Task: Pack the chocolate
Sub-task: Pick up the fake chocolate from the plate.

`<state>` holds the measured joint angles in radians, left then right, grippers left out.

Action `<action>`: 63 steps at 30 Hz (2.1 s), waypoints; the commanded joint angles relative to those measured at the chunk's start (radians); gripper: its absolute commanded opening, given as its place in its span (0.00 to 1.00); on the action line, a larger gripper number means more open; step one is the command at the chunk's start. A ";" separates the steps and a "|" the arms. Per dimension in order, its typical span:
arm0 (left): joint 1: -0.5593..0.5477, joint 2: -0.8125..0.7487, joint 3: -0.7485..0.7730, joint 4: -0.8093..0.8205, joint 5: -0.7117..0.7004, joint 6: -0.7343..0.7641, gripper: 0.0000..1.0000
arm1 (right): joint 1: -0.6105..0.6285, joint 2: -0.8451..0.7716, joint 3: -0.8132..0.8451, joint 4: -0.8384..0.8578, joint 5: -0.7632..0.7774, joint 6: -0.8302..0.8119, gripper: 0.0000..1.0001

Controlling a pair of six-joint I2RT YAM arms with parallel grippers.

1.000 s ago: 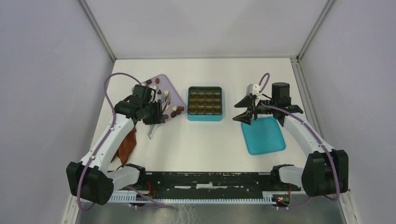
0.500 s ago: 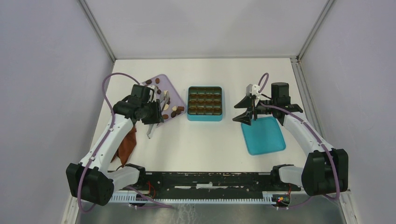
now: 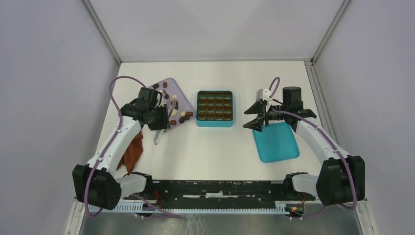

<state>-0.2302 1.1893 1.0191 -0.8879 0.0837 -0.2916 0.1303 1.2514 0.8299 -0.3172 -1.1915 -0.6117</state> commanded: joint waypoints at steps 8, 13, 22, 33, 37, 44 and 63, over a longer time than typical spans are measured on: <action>0.017 0.170 0.093 0.039 0.010 0.102 0.41 | 0.028 0.013 0.053 -0.027 0.004 -0.041 0.71; 0.025 0.235 0.167 0.002 -0.015 0.125 0.42 | 0.049 0.023 0.074 -0.072 0.013 -0.080 0.71; 0.029 0.279 0.211 -0.024 0.001 0.127 0.42 | 0.056 0.022 0.081 -0.088 0.014 -0.092 0.71; 0.031 0.289 0.162 -0.006 0.021 0.127 0.43 | 0.062 0.018 0.084 -0.095 0.012 -0.102 0.71; 0.033 0.315 0.174 -0.006 0.005 0.136 0.43 | 0.061 0.018 0.084 -0.096 0.014 -0.103 0.71; 0.046 0.351 0.172 0.001 0.019 0.150 0.43 | 0.064 0.026 0.084 -0.097 0.015 -0.104 0.71; 0.048 0.404 0.209 -0.004 0.066 0.157 0.41 | 0.066 0.036 0.093 -0.115 0.023 -0.122 0.71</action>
<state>-0.1871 1.6020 1.1828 -0.9058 0.1181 -0.1898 0.1944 1.2785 0.8829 -0.4282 -1.1675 -0.7101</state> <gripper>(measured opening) 0.433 0.706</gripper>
